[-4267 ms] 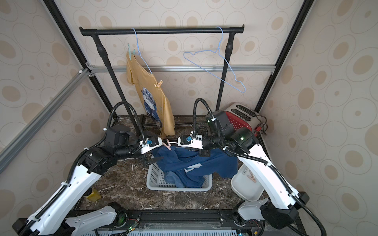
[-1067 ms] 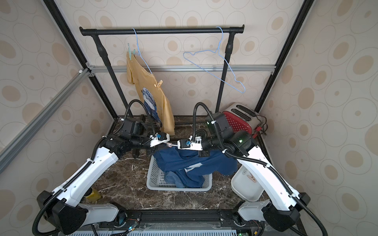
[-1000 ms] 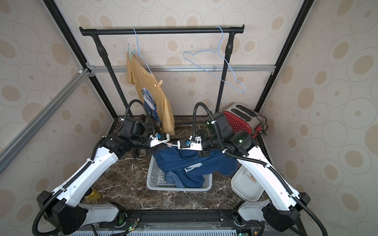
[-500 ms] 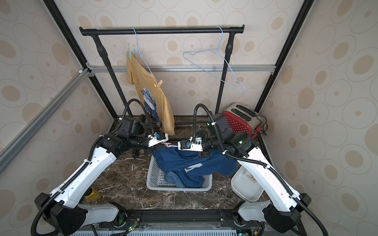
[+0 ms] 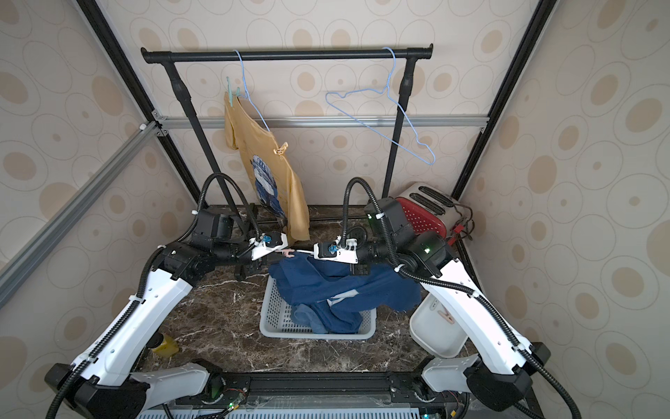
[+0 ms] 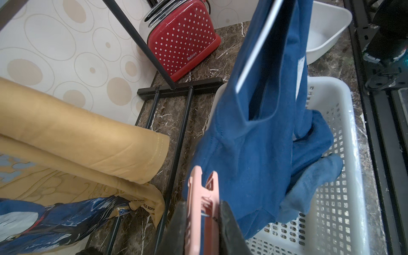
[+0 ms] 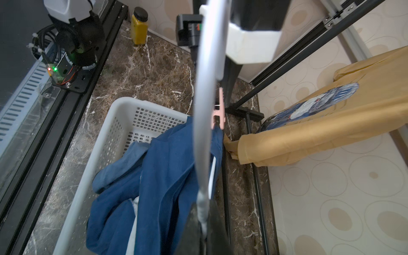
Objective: Remove the clothespins securing t-shirts to the hanger
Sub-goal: Place the hanger in the basket.
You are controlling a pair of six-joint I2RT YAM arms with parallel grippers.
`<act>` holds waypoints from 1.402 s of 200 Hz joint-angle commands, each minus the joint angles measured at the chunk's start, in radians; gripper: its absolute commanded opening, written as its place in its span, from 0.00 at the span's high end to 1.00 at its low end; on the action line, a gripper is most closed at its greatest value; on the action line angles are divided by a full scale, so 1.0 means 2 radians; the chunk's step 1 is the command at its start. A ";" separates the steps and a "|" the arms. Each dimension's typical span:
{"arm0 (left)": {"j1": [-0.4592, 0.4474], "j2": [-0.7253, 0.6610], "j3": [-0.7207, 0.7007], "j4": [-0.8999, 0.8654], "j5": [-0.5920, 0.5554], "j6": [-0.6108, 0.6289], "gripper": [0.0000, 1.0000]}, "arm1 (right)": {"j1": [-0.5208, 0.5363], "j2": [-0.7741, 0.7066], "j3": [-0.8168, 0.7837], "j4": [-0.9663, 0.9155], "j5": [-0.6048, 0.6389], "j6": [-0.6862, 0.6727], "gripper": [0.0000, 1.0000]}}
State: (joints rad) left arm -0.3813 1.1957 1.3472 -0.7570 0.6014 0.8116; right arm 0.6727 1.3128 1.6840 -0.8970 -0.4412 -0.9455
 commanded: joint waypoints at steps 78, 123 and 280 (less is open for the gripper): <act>0.005 -0.150 -0.026 -0.084 -0.008 -0.028 0.81 | 0.069 0.138 0.188 0.026 0.032 0.111 1.00; 0.005 -0.188 -0.035 -0.097 -0.006 -0.055 0.81 | 0.073 0.123 0.099 0.134 0.069 0.229 1.00; 0.005 -0.110 -0.114 0.031 0.025 -0.306 0.78 | -0.042 0.045 -0.345 0.500 0.002 0.612 1.00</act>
State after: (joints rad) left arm -0.3794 0.9291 1.1149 -0.7639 0.6529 0.3382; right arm 0.6128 1.3872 1.0336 0.0120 -0.3946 0.1959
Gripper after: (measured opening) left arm 0.221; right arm 0.062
